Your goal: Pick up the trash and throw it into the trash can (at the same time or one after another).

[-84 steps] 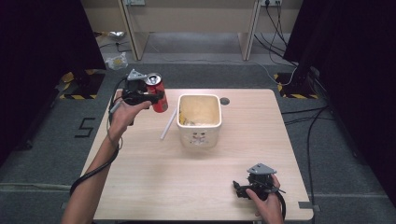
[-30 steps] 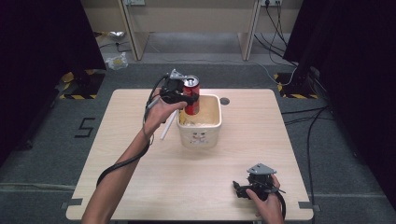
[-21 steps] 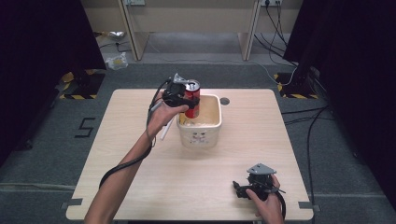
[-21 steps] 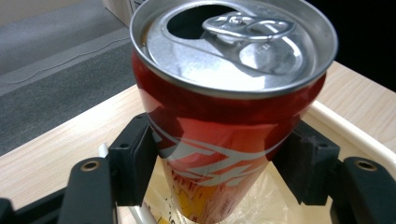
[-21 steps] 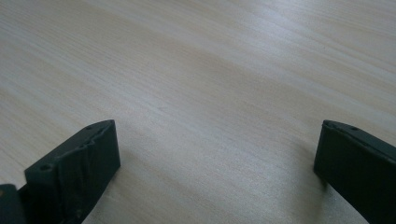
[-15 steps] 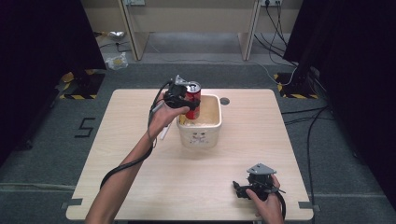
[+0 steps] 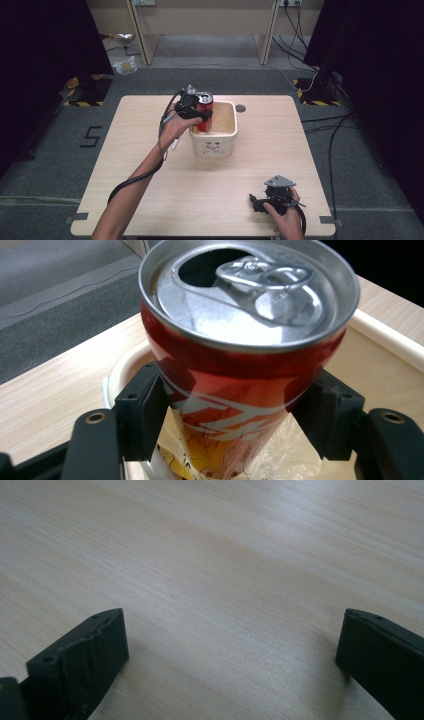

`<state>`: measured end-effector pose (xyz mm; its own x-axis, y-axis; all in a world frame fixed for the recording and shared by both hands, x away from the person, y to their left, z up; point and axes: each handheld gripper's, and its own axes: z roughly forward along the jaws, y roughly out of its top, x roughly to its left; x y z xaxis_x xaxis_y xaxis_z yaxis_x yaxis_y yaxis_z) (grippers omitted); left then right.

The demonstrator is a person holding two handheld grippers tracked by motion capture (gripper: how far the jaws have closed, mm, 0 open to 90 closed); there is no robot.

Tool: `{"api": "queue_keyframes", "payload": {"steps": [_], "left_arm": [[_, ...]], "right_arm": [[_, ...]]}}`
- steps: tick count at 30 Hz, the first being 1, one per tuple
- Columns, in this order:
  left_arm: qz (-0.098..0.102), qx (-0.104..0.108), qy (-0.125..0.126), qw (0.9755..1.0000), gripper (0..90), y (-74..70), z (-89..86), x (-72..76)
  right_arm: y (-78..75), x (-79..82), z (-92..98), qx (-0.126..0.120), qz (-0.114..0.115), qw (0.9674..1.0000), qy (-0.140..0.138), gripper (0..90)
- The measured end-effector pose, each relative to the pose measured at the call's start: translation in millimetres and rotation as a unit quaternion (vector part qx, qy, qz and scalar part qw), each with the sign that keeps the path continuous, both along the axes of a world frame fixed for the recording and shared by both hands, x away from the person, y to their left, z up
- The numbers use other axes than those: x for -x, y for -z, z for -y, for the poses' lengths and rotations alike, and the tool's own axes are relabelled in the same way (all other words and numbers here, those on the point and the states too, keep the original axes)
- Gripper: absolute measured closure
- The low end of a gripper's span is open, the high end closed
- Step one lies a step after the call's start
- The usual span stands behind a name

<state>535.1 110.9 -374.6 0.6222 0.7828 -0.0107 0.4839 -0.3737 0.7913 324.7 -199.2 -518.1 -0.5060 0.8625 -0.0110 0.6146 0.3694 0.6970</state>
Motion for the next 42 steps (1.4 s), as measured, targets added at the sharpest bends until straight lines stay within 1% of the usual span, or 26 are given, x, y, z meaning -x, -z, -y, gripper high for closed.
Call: {"api": "queue_keyframes", "payload": {"steps": [3,5,8,11,14,16,20,23,26,27,32,35,37,40,41,42], "left_arm": [[-0.003,0.001,0.001,1.0000,31.5,-0.1,-0.1,-0.2],[-0.002,-0.001,-0.001,1.0000,33.0,-0.2,-0.2,0.1],[0.001,0.001,-0.001,1.0000,32.6,-1.1,-0.7,0.8],[0.005,0.008,-0.002,1.0000,31.2,-6.3,-2.4,2.2],[0.007,0.010,-0.003,0.9999,30.8,-9.3,-3.2,3.0],[0.010,0.013,-0.006,0.9998,30.5,-14.0,-5.8,4.5],[0.010,0.016,-0.007,0.9998,30.4,-17.1,-8.7,6.1],[0.009,0.025,-0.009,0.9996,29.9,-22.3,-14.4,7.6],[0.011,0.029,-0.010,0.9995,29.7,-25.4,-17.3,8.5],[0.013,0.031,-0.011,0.9994,29.7,-28.4,-21.0,10.1],[0.017,0.028,-0.012,0.9994,29.1,-32.1,-28.0,13.6],[0.017,0.037,-0.015,0.9991,28.6,-35.8,-38.7,16.5],[0.018,0.039,-0.016,0.9990,28.1,-36.4,-40.8,16.8],[0.023,0.046,-0.024,0.9984,27.5,-40.7,-53.6,18.9],[0.023,0.046,-0.024,0.9984,27.4,-40.7,-53.6,18.9],[0.026,0.050,-0.028,0.9980,27.1,-42.0,-60.4,20.2]], "right_arm": [[0.1,-0.1,0.0,0.000,0.001,1.0000,0.000,0.6],[0.0,-0.1,0.1,0.000,0.000,1.0000,-0.001,0.6],[0.1,0.0,0.1,0.001,0.001,1.0000,-0.001,0.5],[0.1,0.0,0.1,0.001,0.001,1.0000,-0.001,0.6],[0.0,0.0,0.2,0.001,0.000,1.0000,-0.002,0.5],[0.1,0.0,0.1,0.001,0.001,1.0000,-0.002,0.6],[0.1,0.0,0.1,0.001,0.001,1.0000,-0.001,0.5],[0.1,0.0,0.0,0.001,0.001,1.0000,-0.001,0.6],[0.1,0.0,0.1,0.001,0.001,1.0000,-0.001,0.5],[0.2,-0.1,0.0,0.000,0.001,1.0000,-0.002,0.6],[0.2,-0.1,0.0,0.000,0.002,1.0000,-0.001,0.6],[0.2,-0.1,0.0,0.000,0.002,1.0000,-0.001,0.6],[0.2,0.0,0.0,0.000,0.001,1.0000,-0.001,0.5],[0.2,0.0,0.0,0.000,0.001,1.0000,-0.002,0.6],[0.2,0.0,0.0,0.000,0.001,1.0000,-0.002,0.6],[0.2,-0.1,0.0,0.000,0.001,1.0000,-0.002,0.5]]}}
